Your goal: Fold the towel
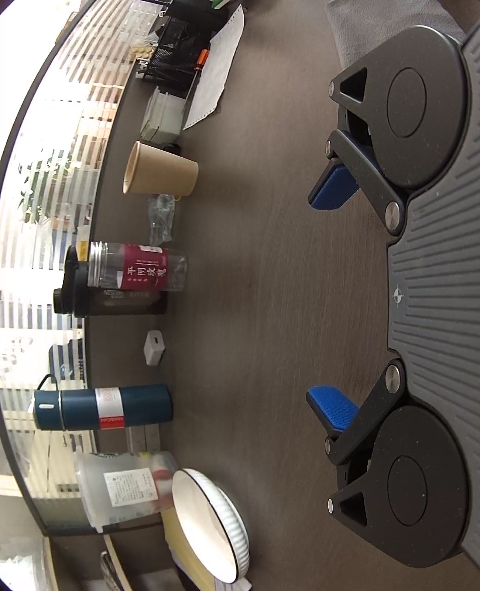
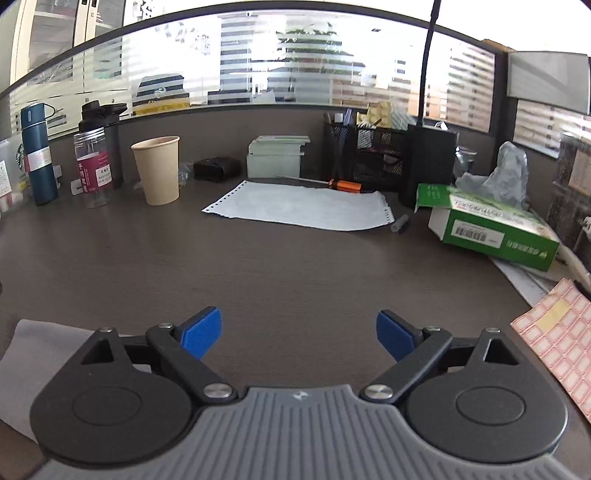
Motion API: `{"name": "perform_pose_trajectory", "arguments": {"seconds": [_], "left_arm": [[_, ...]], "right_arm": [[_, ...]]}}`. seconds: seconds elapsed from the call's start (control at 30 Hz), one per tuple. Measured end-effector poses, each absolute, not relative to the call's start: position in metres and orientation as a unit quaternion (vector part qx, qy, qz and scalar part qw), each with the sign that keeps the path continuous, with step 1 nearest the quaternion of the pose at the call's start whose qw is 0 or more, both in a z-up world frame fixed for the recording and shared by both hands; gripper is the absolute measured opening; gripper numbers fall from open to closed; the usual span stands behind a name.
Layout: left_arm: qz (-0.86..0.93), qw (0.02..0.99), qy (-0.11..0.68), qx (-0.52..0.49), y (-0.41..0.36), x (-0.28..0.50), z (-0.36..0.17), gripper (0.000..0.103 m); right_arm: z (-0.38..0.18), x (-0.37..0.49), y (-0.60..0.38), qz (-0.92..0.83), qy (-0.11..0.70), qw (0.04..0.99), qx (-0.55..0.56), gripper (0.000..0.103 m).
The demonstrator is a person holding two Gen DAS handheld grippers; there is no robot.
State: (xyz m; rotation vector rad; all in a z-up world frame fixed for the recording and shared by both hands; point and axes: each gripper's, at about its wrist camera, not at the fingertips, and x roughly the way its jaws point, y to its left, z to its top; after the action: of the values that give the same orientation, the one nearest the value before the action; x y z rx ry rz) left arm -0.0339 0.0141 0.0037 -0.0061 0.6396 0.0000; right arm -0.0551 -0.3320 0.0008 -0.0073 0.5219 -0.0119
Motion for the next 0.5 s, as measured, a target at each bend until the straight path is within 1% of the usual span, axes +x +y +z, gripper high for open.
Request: {"name": "perform_pose_trajectory", "arguments": {"seconds": [0.07,0.23,0.37,0.4,0.5], "left_arm": [[0.002,0.947,0.32,-0.004,0.013,-0.029,0.003,0.103],[0.004,0.941,0.339,0.002,0.01,-0.019,-0.001,0.103],[0.007,0.94,0.34,0.005,0.009,-0.018,0.0,0.103],[0.007,0.94,0.34,0.004,0.009,-0.017,0.0,0.103],[0.009,0.94,0.34,0.004,0.009,-0.015,-0.001,0.103]], "right_arm": [[0.0,-0.051,-0.331,-0.008,0.264,0.964,-0.009,0.096],[-0.003,-0.039,-0.331,-0.005,0.285,0.958,-0.008,0.097],[-0.006,-0.03,-0.334,-0.015,0.306,0.952,0.006,0.097],[-0.006,-0.028,-0.334,-0.017,0.31,0.951,0.008,0.1],[-0.008,-0.024,-0.332,-0.024,0.319,0.948,0.007,0.103]]}}
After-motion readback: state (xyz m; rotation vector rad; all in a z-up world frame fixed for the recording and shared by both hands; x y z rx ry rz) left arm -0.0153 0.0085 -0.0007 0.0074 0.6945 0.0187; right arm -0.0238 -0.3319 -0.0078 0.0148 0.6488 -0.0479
